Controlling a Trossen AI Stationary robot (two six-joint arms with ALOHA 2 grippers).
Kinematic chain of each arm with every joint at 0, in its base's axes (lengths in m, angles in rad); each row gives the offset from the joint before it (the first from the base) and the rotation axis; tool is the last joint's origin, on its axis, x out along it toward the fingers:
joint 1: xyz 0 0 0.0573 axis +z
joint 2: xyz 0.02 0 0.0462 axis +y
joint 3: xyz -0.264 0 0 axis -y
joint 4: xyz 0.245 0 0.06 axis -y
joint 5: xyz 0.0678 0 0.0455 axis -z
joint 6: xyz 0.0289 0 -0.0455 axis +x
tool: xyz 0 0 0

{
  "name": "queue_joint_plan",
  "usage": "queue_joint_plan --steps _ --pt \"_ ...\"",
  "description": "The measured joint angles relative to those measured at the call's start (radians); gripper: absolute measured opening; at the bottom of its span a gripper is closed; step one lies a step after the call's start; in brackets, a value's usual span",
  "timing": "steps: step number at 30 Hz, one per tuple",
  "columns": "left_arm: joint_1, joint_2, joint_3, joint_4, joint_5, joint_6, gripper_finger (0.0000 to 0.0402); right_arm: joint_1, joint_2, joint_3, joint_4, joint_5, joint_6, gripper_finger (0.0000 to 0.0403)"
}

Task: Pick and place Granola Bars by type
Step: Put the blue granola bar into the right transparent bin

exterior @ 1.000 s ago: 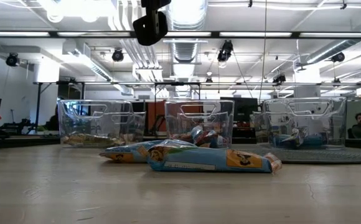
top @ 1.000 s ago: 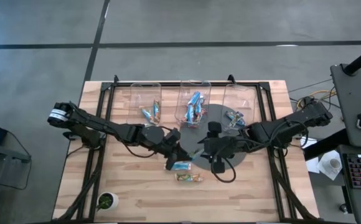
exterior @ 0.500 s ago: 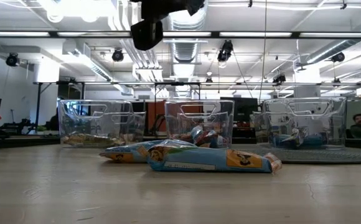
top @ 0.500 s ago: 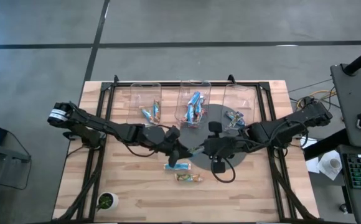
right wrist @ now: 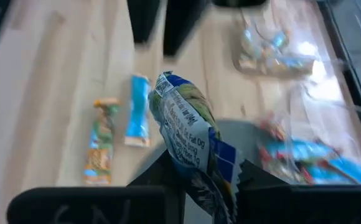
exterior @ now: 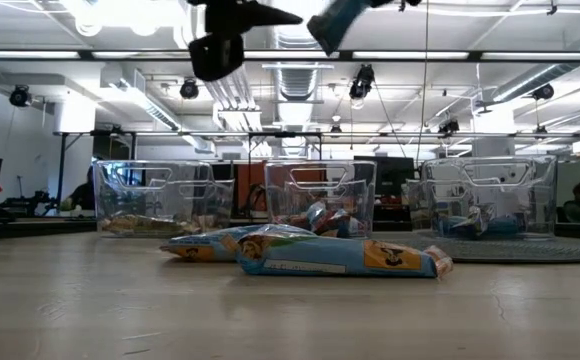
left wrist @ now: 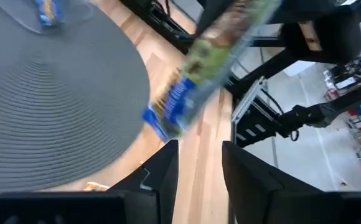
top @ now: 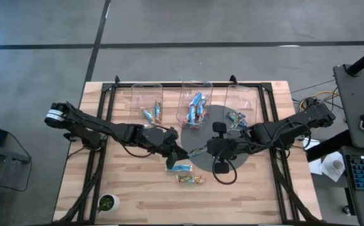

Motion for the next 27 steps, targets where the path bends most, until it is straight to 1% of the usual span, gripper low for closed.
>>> queue_joint_plan --steps 3,7,9,11,14,16,19,22,25,27 --pt "-0.001 -0.034 0.000 -0.074 -0.035 0.008 0.0106 0.000 -0.006 0.000 -0.067 0.061 0.055 0.0033" --pt "-0.003 -0.063 0.000 -0.154 -0.099 -0.002 0.0106 0.000 -0.029 0.000 -0.229 0.209 0.198 0.0033" --pt "-0.003 -0.065 0.000 -0.169 -0.107 -0.004 0.0106 -0.001 -0.042 0.000 -0.348 0.296 0.311 0.0033" --pt "-0.004 -0.061 0.000 -0.176 -0.108 -0.005 0.0106 -0.010 -0.060 0.000 -0.487 0.369 0.471 0.0033" --pt "-0.006 -0.052 0.000 -0.174 -0.109 -0.005 0.0106 -0.044 -0.092 -0.004 -0.686 0.404 0.712 0.0033" --pt "-0.009 -0.045 0.000 -0.172 -0.110 -0.005 0.0106 -0.077 -0.120 -0.024 -0.768 0.407 0.809 0.0033" --pt "-0.010 -0.039 0.000 -0.172 -0.110 -0.005 0.0106 -0.150 -0.174 -0.070 -0.777 0.403 0.848 0.0033" --pt "-0.010 -0.038 0.000 -0.172 -0.110 -0.006 0.0106 -0.263 -0.216 -0.113 -0.770 0.394 0.846 0.0033" --pt "-0.010 -0.037 0.000 -0.172 -0.121 -0.015 0.0106 -0.389 -0.238 -0.160 -0.743 0.392 0.795 0.0033" --pt "-0.011 -0.037 0.000 -0.171 -0.123 -0.017 0.0106 -0.465 -0.244 -0.192 -0.697 0.391 0.732 0.0033"
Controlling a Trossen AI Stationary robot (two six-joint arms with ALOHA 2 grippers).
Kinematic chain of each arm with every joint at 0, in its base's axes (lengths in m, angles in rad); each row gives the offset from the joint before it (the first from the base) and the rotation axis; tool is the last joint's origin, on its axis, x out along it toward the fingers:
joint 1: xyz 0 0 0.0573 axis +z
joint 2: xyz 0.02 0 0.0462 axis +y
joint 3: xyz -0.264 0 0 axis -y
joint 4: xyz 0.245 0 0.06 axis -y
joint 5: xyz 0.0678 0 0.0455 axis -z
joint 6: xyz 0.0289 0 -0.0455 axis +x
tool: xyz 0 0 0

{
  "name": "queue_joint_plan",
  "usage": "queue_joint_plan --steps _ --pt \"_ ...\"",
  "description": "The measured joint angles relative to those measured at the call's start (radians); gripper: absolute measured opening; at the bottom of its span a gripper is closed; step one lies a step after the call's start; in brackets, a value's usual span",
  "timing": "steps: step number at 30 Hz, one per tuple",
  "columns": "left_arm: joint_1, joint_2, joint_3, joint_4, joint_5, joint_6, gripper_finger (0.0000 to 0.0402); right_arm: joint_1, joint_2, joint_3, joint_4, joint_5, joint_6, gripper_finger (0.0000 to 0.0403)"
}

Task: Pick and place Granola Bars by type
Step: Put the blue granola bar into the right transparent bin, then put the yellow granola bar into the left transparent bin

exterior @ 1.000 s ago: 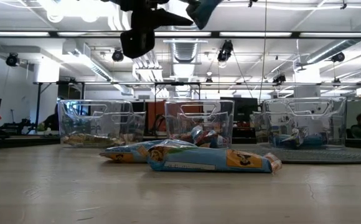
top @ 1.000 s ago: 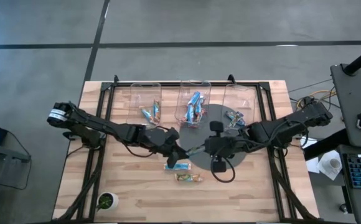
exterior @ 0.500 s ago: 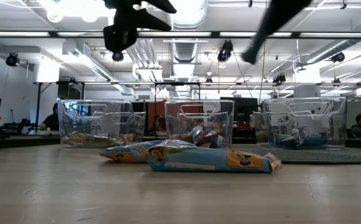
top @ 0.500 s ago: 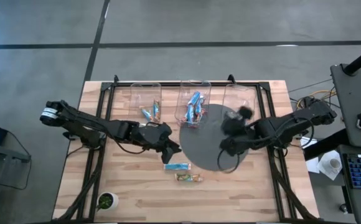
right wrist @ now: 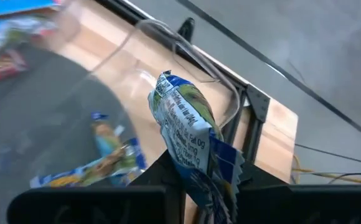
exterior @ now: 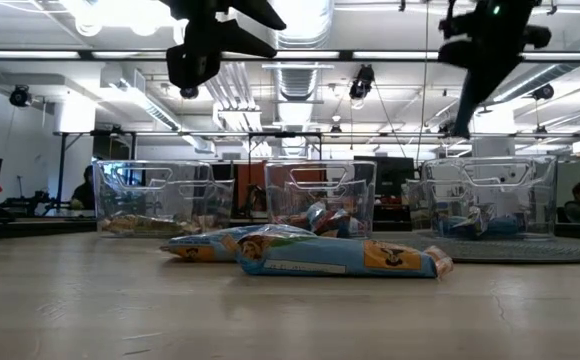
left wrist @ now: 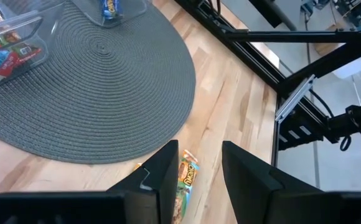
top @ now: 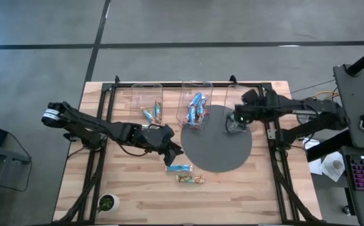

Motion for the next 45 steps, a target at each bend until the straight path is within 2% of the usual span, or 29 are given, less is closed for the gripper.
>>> queue_joint_plan --steps 5,9,22,26,32,37,41,45 --pt "-0.012 0.000 0.000 0.000 -0.025 -0.001 0.0106 -0.140 0.006 -0.084 0.136 -0.005 -0.186 0.0033" --pt "-0.020 0.000 0.000 0.000 -0.026 -0.006 0.0106 -0.209 0.005 -0.149 0.192 -0.022 -0.246 0.0033" --pt "-0.024 0.003 0.000 0.001 -0.056 -0.033 0.0106 -0.231 0.000 -0.270 0.404 -0.177 -0.357 0.0040" --pt "-0.024 0.005 -0.005 0.001 -0.073 -0.039 0.0106 -0.231 -0.001 -0.271 0.405 -0.176 -0.359 0.0074" --pt "-0.024 0.005 -0.040 0.000 -0.087 -0.105 0.0106 -0.230 -0.002 -0.271 0.402 -0.200 -0.358 0.0158" --pt "-0.024 0.005 -0.071 0.003 -0.089 -0.166 0.0106 -0.163 -0.008 -0.260 0.422 -0.218 -0.379 0.0213" --pt "-0.027 0.005 -0.101 0.008 -0.089 -0.212 0.0106 -0.085 -0.009 -0.251 0.471 -0.321 -0.427 0.0236" --pt "-0.037 0.005 -0.124 0.009 -0.089 -0.243 0.0106 0.002 -0.009 -0.250 0.554 -0.503 -0.477 0.0246"
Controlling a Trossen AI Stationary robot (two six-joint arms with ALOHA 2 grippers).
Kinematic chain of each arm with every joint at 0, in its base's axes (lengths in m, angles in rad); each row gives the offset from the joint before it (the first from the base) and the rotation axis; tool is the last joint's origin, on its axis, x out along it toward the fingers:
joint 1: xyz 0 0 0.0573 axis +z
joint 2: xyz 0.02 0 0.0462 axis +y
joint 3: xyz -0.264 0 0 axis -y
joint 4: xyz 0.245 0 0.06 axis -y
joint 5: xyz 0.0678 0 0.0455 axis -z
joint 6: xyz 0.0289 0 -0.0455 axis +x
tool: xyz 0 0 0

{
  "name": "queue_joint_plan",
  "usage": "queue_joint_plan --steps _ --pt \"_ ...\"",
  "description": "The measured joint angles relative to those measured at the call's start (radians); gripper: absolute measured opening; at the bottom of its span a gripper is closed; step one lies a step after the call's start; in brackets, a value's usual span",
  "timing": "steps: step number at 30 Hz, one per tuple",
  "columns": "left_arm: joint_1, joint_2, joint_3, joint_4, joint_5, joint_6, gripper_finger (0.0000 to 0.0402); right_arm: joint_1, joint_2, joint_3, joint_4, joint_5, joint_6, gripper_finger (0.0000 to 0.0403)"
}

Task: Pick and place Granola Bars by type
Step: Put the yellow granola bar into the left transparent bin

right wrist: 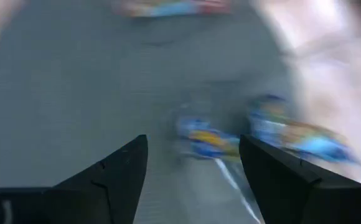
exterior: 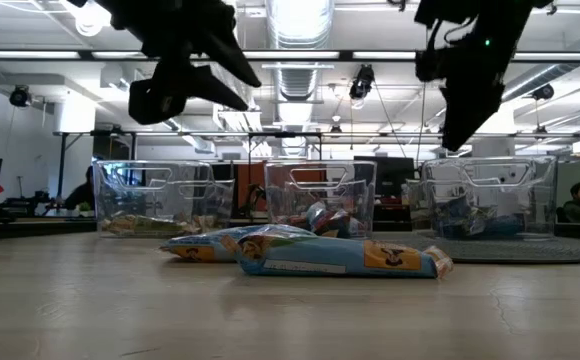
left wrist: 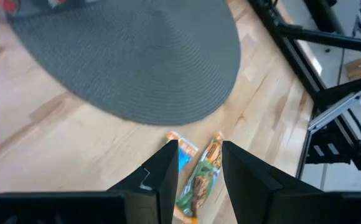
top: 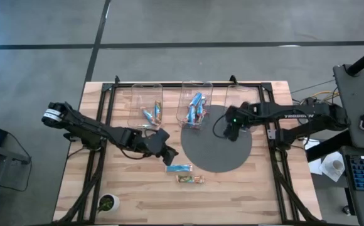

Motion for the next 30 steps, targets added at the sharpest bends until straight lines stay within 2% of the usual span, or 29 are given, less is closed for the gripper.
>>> queue_joint_plan --steps 3,11,17,20,25,30 --pt "-0.003 0.004 -0.019 0.003 0.000 -0.033 0.0106 0.064 0.000 0.000 0.066 -0.060 -0.003 0.0246" --pt "-0.045 0.061 -0.046 0.006 0.000 -0.024 0.0106 0.190 0.001 0.000 0.209 -0.059 0.031 0.0244" --pt "-0.099 0.094 -0.050 0.007 0.000 -0.021 0.0106 0.267 0.002 0.000 0.217 -0.070 0.103 0.0240" --pt "-0.134 0.095 -0.057 0.006 -0.007 0.014 0.0106 0.296 0.002 0.000 0.217 -0.070 0.143 0.0240" --pt "-0.175 0.118 -0.060 0.014 -0.080 0.149 0.0106 0.322 0.002 -0.001 0.238 -0.068 0.201 0.0235" --pt "-0.179 0.199 -0.060 0.061 -0.091 0.234 0.0106 0.340 0.002 -0.001 0.277 -0.066 0.251 0.0237"
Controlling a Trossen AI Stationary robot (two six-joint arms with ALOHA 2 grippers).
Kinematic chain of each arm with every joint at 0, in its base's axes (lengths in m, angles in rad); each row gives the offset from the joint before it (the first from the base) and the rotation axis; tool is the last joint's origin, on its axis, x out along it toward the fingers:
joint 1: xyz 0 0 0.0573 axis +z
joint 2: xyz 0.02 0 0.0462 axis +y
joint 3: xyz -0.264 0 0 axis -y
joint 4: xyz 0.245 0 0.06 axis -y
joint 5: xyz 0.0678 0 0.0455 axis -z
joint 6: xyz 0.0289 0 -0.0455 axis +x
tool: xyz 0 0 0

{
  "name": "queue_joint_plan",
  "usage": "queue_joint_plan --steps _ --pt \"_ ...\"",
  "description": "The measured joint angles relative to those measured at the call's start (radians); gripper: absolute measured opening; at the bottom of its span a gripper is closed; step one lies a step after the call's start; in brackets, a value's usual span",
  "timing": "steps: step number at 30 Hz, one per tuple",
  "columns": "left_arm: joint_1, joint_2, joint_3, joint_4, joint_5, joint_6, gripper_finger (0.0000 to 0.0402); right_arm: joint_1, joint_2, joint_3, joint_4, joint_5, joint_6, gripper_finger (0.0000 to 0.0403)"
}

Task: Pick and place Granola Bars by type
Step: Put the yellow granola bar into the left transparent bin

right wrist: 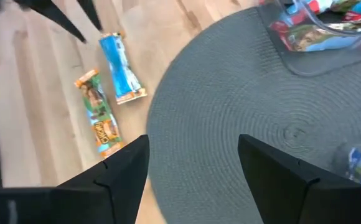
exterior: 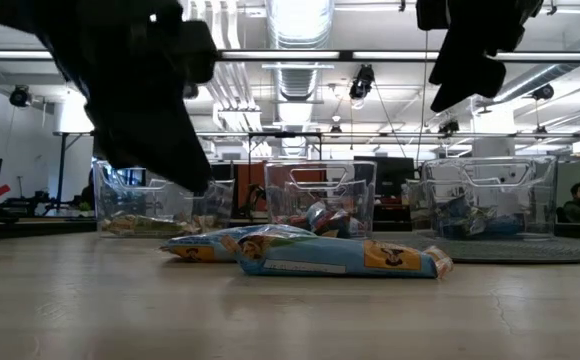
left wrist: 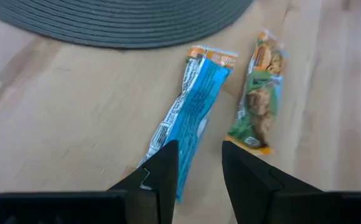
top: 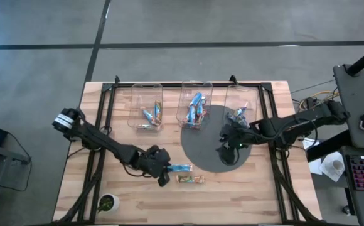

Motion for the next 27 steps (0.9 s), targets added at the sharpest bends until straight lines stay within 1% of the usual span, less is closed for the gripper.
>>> queue_joint_plan --steps 3,7,9,15,19,23,27 --pt "0.000 0.058 0.000 0.032 -0.001 0.035 0.0106 0.021 0.000 0.000 0.015 0.001 0.006 0.0237" --pt "0.000 0.110 0.000 0.039 -0.010 0.035 0.0106 0.054 0.000 0.000 0.015 0.000 0.047 0.0235" --pt "-0.003 0.119 0.001 0.050 -0.018 0.037 0.0106 0.069 0.000 0.000 0.015 0.004 0.067 0.0236" --pt "-0.005 0.140 0.001 0.054 -0.084 0.090 0.0106 0.100 0.000 0.000 0.014 0.009 0.122 0.0236" --pt "-0.004 0.179 0.004 0.105 -0.095 0.125 0.0106 0.105 0.000 0.000 0.013 0.011 0.141 0.0234" --pt "-0.004 0.216 0.006 0.160 -0.096 0.128 0.0106 0.105 0.000 0.000 0.013 0.011 0.141 0.0233" --pt "-0.006 0.212 0.023 0.146 -0.110 0.143 0.0106 0.105 0.000 0.000 0.013 0.011 0.141 0.0233"
